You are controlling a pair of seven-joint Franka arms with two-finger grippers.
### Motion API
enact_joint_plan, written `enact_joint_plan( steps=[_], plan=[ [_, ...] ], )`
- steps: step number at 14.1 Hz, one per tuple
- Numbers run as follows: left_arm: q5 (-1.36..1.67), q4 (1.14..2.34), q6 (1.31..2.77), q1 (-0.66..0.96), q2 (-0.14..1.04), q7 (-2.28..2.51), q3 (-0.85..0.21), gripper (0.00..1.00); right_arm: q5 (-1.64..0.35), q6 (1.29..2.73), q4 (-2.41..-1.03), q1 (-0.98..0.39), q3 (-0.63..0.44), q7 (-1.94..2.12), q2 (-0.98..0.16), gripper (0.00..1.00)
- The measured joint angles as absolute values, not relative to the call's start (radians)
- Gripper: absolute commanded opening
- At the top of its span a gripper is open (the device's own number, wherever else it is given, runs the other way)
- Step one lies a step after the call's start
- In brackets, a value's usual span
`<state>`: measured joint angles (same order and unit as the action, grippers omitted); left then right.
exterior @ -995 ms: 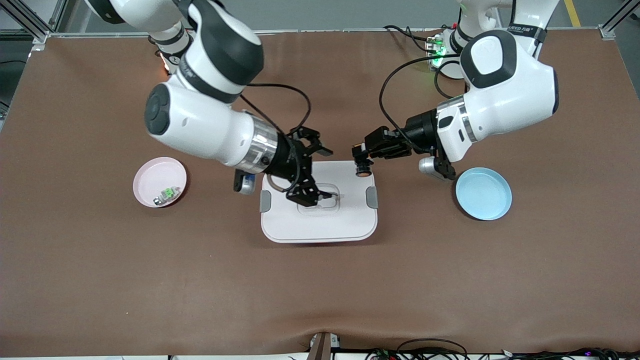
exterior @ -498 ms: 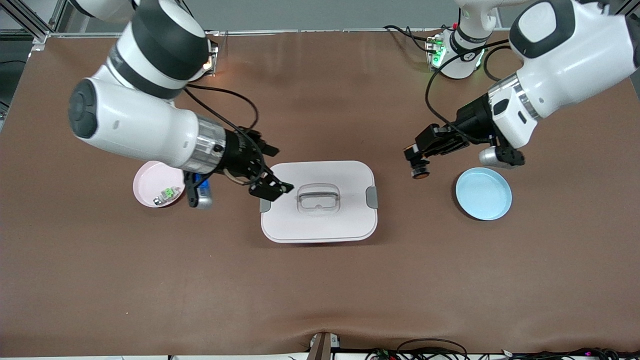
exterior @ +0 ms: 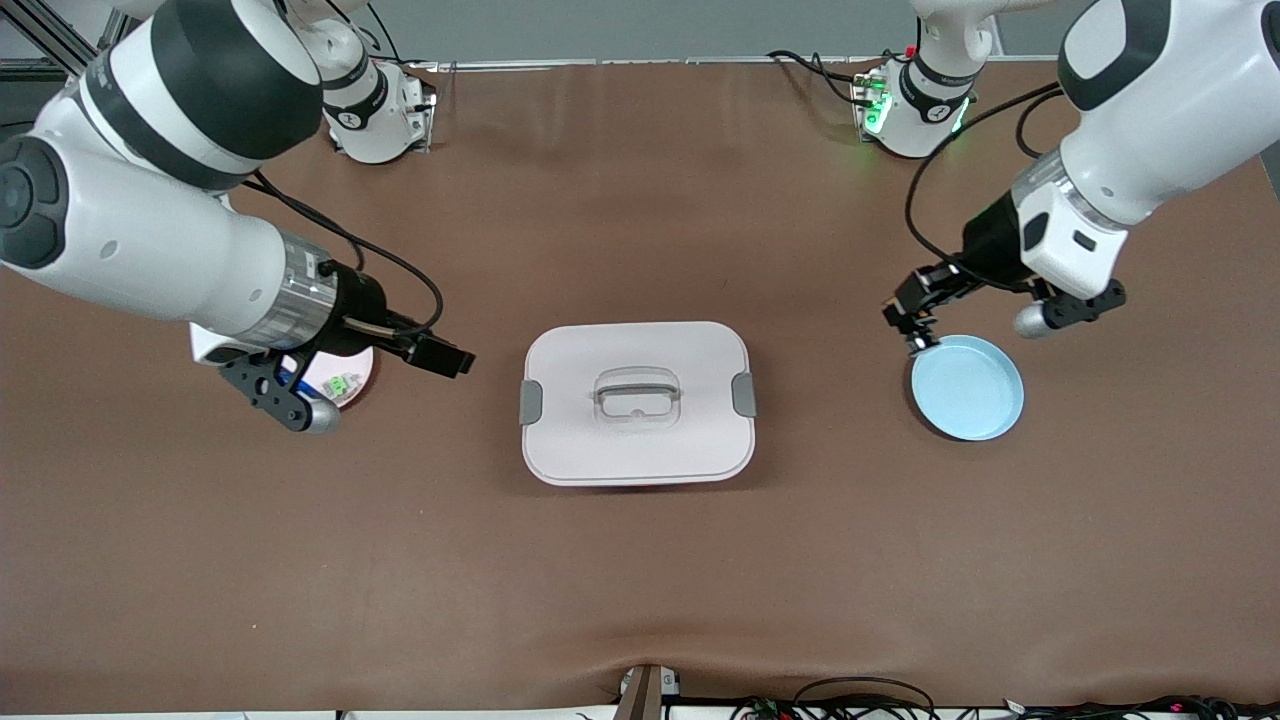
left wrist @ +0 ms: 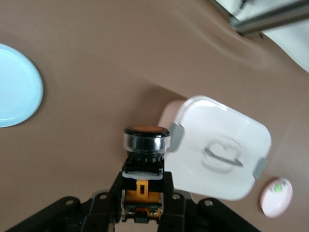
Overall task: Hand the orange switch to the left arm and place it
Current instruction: 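Carry the switch to the blue plate while the right gripper withdraws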
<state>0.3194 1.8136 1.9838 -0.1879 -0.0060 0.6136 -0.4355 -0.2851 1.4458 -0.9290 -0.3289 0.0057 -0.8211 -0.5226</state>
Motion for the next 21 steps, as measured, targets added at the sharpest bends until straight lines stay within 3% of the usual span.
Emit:
enact_joint_plan(
  steps=[5,10,14,21],
  plan=[
    [0.242,1.818,1.979,-0.274,0.009,0.783,-0.432,0.0,-0.163,1.374,-0.929,-0.281,0.002,-0.423,-0.505,1.0],
    [0.185,1.821,1.979,-0.328,0.048,0.985,-0.43,0.0,-0.122,1.321,-0.929,-0.088,-0.002,-0.063,-0.502,1.0],
    [0.099,1.822,1.979,-0.333,0.079,1.159,-0.43,0.0,-0.06,1.311,-0.931,0.008,-0.001,0.081,-0.502,1.0],
    [-0.059,1.825,1.982,-0.334,0.181,1.414,-0.431,0.0,-0.005,1.285,-0.967,0.058,-0.001,0.119,-0.504,1.0]
  ],
)
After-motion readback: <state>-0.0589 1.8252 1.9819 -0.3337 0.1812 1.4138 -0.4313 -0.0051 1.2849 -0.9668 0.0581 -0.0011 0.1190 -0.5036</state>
